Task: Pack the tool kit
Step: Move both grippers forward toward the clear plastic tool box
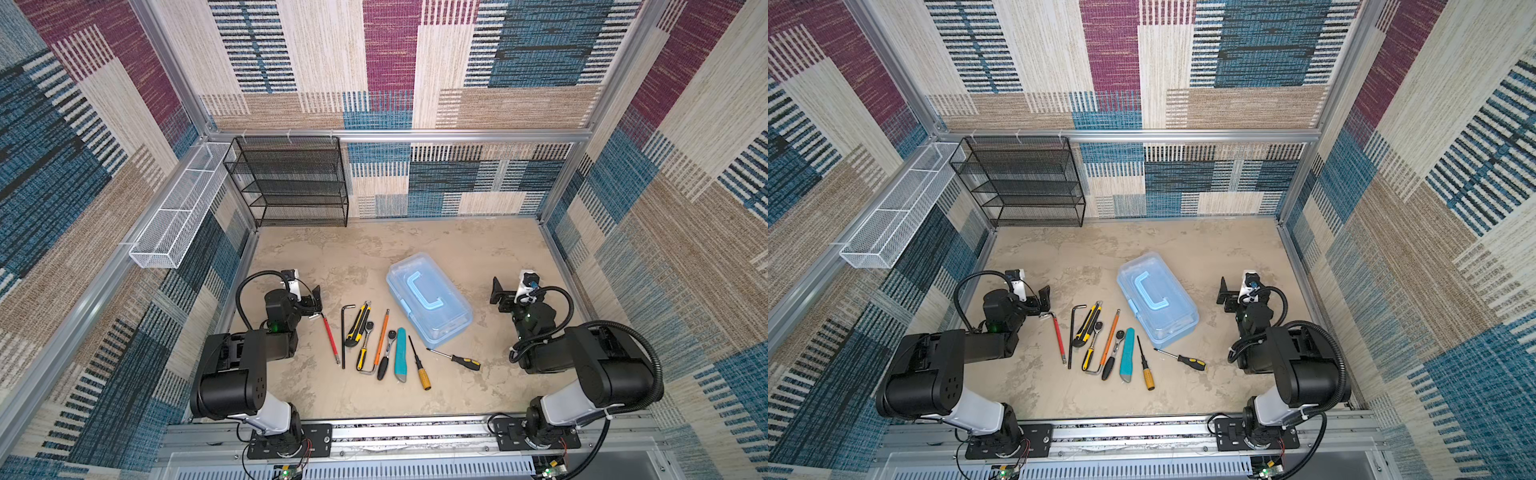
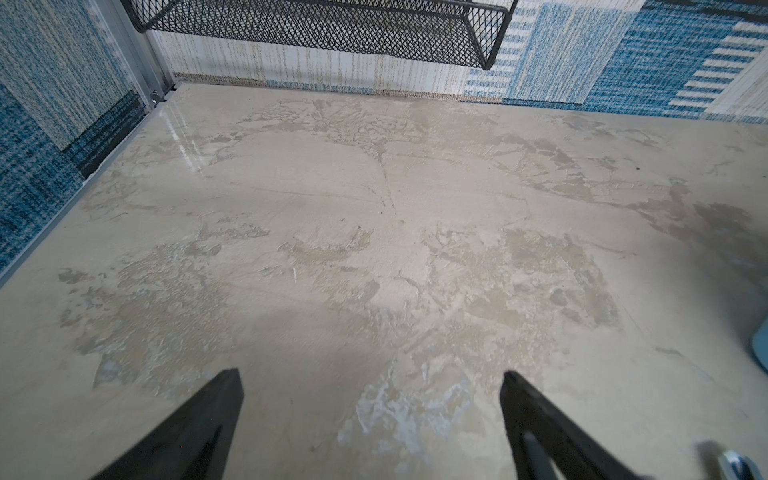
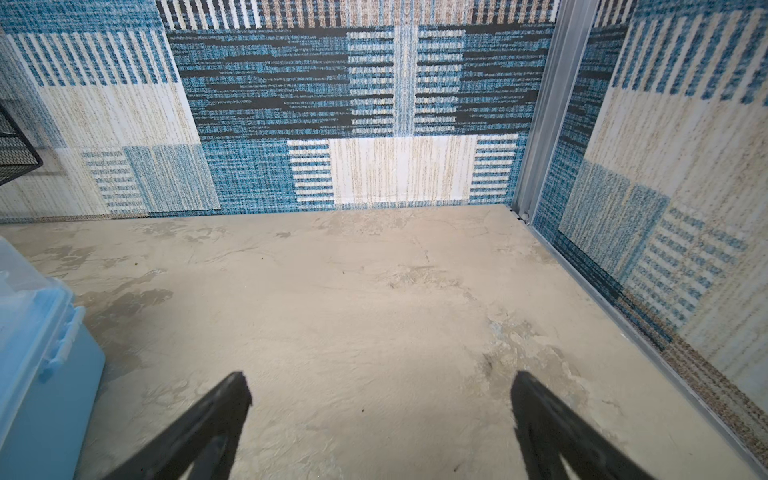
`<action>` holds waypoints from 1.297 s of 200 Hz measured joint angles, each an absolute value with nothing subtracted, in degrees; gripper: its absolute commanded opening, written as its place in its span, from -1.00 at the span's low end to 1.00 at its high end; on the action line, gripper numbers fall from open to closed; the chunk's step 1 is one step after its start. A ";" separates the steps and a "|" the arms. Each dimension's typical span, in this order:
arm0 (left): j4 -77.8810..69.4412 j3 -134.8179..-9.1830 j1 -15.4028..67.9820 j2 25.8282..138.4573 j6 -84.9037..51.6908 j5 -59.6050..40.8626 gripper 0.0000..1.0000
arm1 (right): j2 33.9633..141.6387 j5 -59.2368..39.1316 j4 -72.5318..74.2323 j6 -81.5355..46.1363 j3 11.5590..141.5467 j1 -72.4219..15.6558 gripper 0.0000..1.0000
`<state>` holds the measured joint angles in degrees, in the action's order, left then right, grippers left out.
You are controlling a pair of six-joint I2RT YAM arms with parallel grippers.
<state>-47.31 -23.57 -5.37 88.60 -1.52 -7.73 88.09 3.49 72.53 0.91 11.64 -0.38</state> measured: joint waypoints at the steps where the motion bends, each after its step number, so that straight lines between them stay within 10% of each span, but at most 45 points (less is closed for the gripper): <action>1: -47.31 -23.57 -5.37 88.60 -1.52 -7.73 0.99 | 88.09 3.46 72.53 0.91 11.64 -0.38 1.00; 138: -43.62 -24.99 -5.08 86.61 -1.52 -7.70 1.00 | 87.46 3.46 71.83 0.89 11.84 -0.36 1.00; 179: -25.61 -34.11 -5.04 75.61 -5.87 -3.14 0.49 | 78.85 3.77 50.83 -1.02 25.21 -0.36 1.00; 259: -2.83 -37.56 13.23 63.37 -12.32 1.21 0.32 | 67.79 -12.27 20.58 -5.10 34.85 -3.16 0.99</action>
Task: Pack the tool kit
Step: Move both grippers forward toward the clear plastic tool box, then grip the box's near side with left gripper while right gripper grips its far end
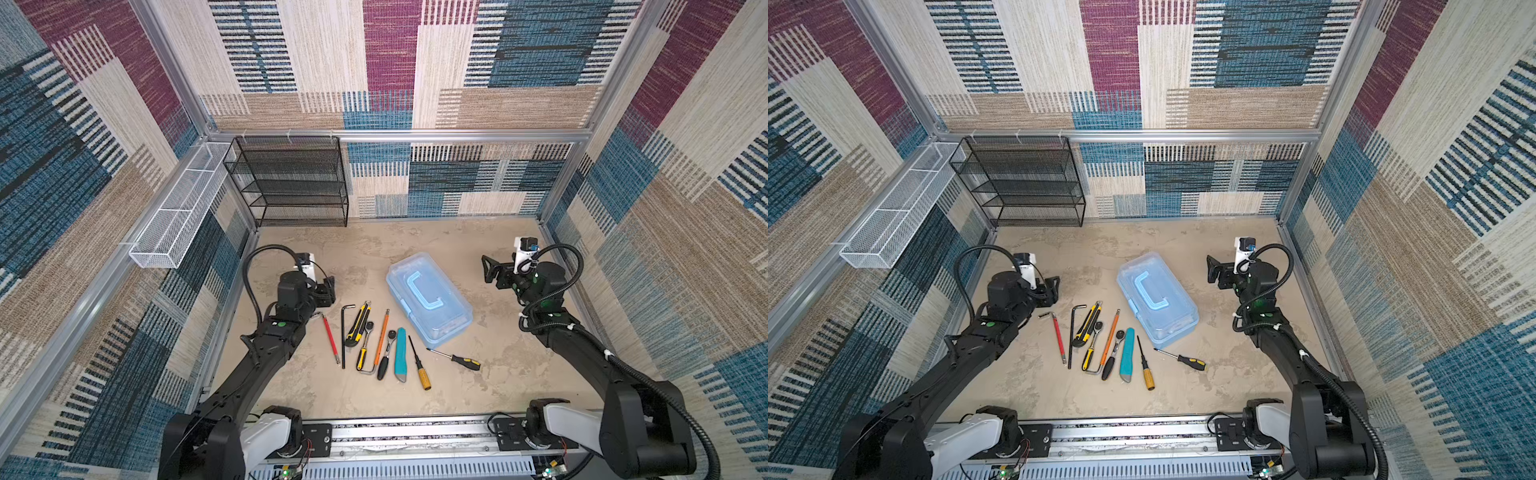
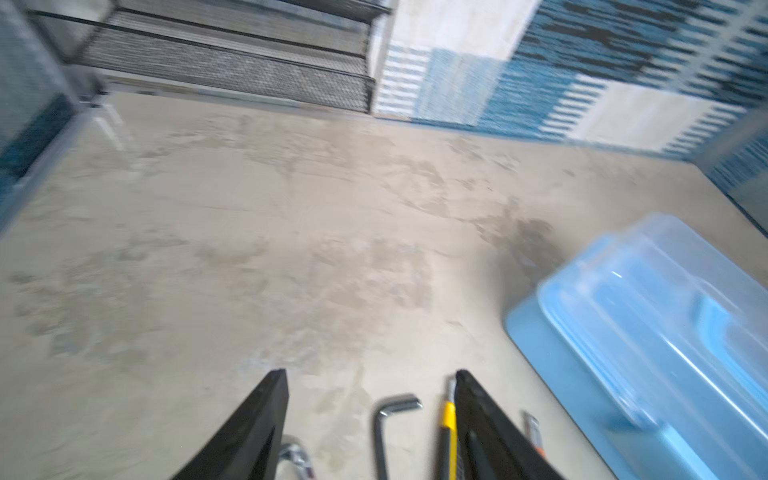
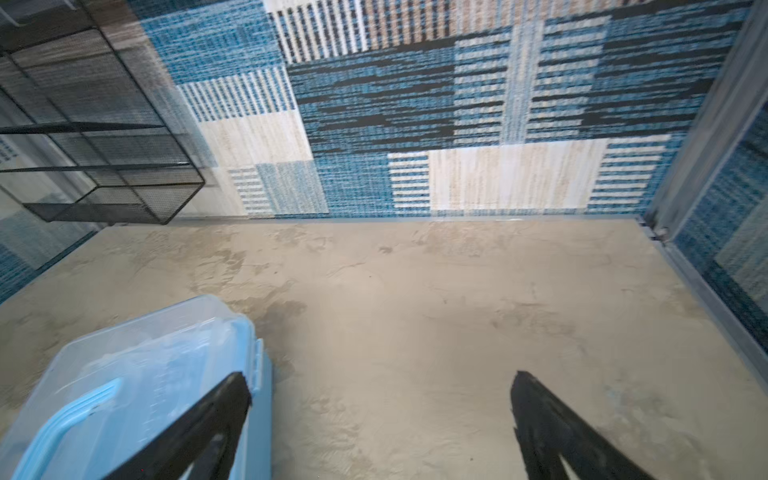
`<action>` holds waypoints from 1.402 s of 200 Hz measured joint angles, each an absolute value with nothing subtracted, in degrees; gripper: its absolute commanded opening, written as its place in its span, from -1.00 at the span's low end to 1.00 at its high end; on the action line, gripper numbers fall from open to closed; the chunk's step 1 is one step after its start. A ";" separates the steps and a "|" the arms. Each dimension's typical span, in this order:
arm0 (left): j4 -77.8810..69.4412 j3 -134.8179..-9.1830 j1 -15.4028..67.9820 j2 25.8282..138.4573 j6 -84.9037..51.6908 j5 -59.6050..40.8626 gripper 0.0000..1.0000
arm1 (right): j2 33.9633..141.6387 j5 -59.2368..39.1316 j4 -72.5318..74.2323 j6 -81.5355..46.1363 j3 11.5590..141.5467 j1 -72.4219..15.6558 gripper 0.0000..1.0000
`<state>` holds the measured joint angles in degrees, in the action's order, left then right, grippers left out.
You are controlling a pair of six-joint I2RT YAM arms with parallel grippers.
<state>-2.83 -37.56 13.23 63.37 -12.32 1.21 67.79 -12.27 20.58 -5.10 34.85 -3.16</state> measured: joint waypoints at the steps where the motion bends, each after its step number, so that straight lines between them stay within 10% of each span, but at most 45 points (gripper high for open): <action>1: -2.68 -37.60 13.52 63.40 -12.32 1.34 0.32 | 67.75 -12.34 20.34 -5.08 34.98 -3.42 0.99; 89: 2.04 -44.88 32.64 75.83 -13.47 5.54 0.16 | 76.60 -8.32 7.20 -1.74 46.85 -20.23 0.96; 280: -2.96 -49.08 40.88 91.00 -20.84 -5.54 -0.17 | 89.54 0.25 -8.69 7.14 57.63 -28.21 0.83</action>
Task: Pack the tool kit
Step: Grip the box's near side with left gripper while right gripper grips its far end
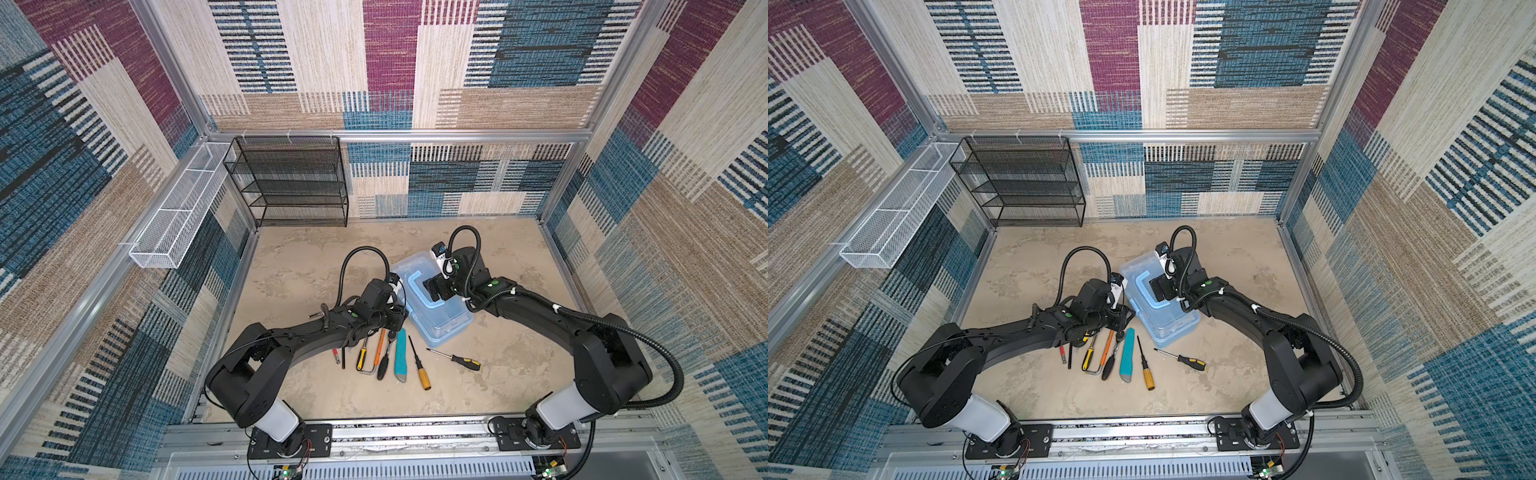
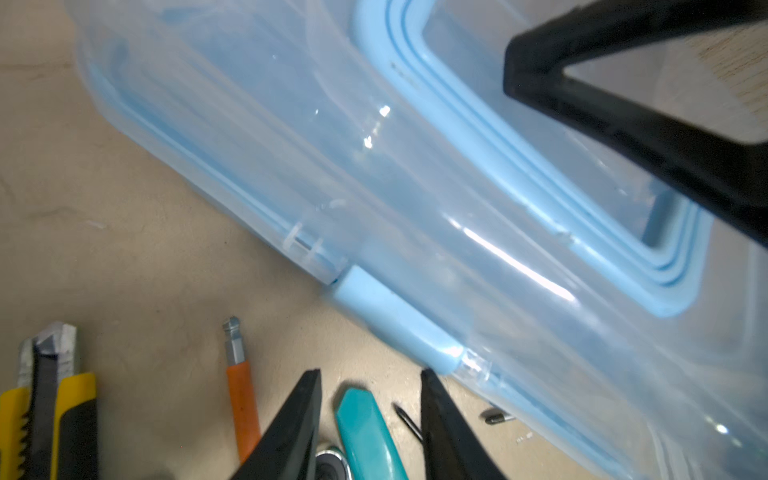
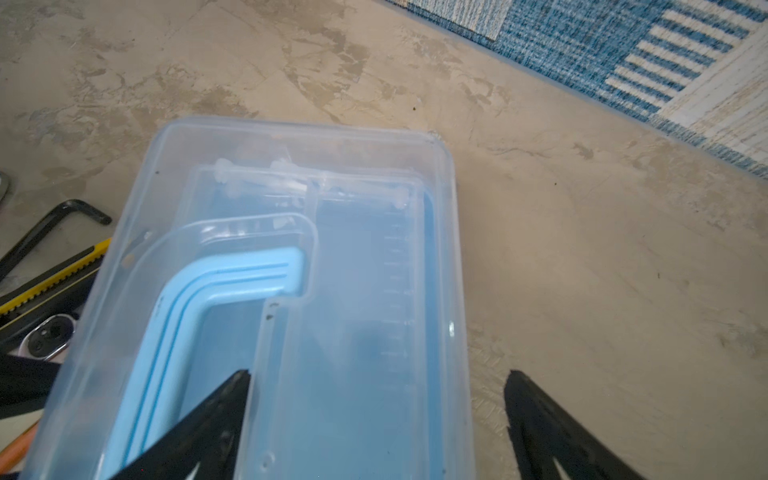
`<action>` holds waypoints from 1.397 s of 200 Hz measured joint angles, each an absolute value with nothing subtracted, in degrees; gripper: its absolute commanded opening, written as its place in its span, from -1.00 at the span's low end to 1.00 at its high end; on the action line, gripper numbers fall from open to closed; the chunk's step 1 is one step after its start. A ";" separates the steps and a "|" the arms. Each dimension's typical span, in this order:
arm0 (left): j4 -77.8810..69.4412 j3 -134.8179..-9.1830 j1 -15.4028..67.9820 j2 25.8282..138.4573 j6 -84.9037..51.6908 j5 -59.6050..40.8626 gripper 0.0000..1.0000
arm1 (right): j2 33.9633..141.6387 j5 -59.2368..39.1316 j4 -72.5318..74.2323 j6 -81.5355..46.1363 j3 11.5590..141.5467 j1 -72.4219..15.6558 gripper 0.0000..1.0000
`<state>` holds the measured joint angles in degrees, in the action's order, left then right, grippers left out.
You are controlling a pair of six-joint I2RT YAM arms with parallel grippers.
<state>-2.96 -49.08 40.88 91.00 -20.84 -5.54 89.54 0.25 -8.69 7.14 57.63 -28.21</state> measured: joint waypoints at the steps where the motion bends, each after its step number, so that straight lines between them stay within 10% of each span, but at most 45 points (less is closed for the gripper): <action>1: -2.92 -49.23 40.86 91.20 -20.84 -5.56 -0.17 | 89.62 0.21 -8.56 7.14 57.63 -28.14 0.83; 207: -6.46 -57.56 36.62 100.16 -30.22 -19.97 -0.15 | 88.79 -5.91 -3.84 3.09 53.80 -17.45 0.99; 279: -7.51 -55.05 36.62 98.91 -32.91 -22.09 -0.10 | 89.03 -11.44 -3.36 5.43 53.21 -16.10 0.72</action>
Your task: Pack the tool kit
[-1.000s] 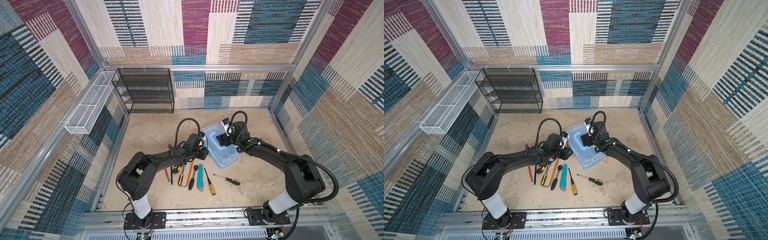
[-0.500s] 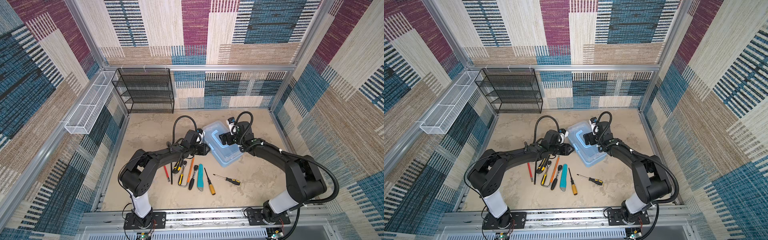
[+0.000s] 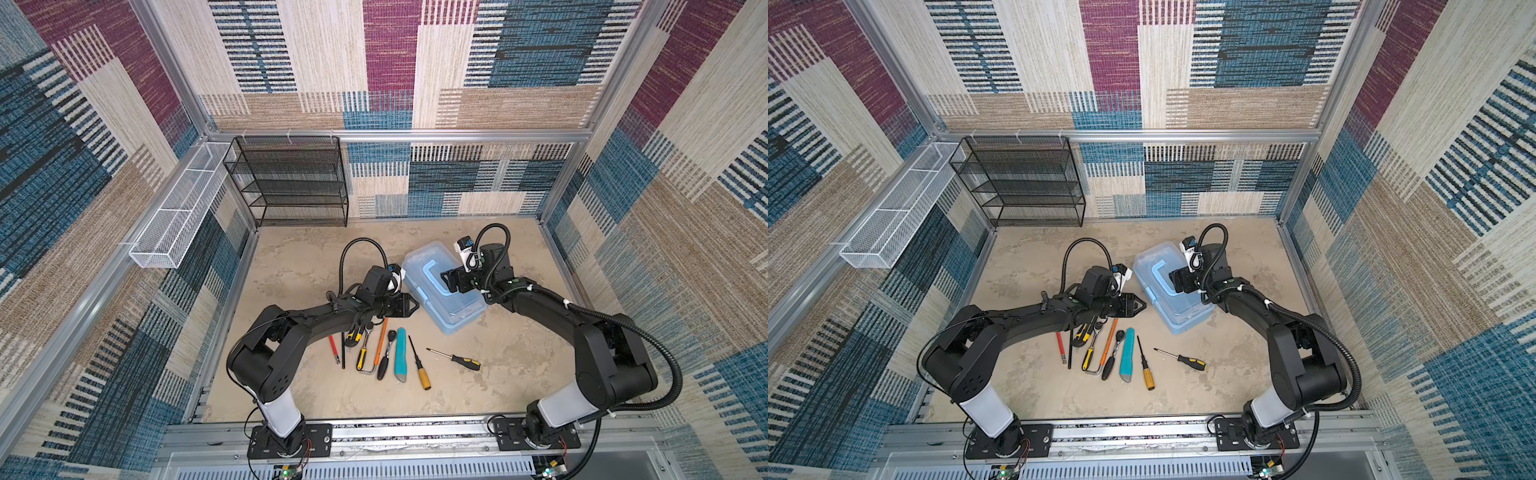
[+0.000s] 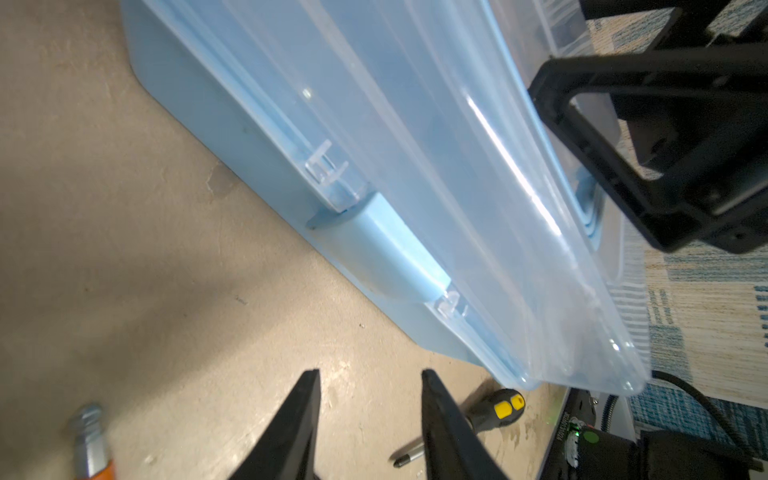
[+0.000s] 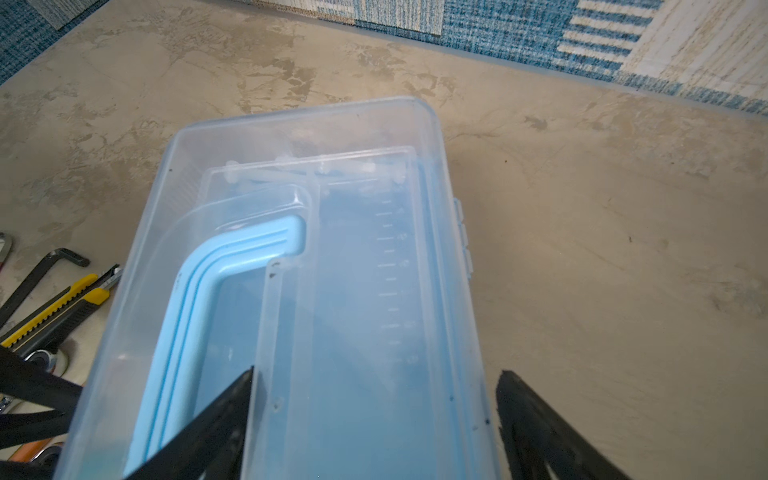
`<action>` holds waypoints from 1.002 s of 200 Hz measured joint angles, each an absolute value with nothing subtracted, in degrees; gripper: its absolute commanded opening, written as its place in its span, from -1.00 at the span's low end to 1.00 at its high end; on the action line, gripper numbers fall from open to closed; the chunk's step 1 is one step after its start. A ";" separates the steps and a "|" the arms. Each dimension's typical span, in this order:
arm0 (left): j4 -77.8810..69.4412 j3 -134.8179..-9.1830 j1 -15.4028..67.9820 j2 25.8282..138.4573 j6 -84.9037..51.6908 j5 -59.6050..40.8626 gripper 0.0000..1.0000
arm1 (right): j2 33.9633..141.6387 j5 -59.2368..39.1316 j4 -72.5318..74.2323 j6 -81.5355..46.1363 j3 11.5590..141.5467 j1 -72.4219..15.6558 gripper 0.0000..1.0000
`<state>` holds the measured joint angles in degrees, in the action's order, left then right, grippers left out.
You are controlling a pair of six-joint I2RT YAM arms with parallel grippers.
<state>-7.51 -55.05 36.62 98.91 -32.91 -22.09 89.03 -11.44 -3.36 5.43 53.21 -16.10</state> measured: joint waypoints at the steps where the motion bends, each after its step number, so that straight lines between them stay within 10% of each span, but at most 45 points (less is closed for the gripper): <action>1: -7.53 -55.05 36.62 98.91 -32.93 -22.15 -0.10 | 89.03 -11.51 -3.31 5.43 53.19 -16.10 0.71; 200: -19.99 -52.49 33.26 99.85 -44.18 -24.38 0.22 | 94.61 -19.35 7.75 0.12 52.86 -13.32 0.45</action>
<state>-19.99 -52.49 33.26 99.85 -44.18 -24.38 94.61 -19.35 7.75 0.12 52.86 -13.32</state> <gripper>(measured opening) 0.595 0.789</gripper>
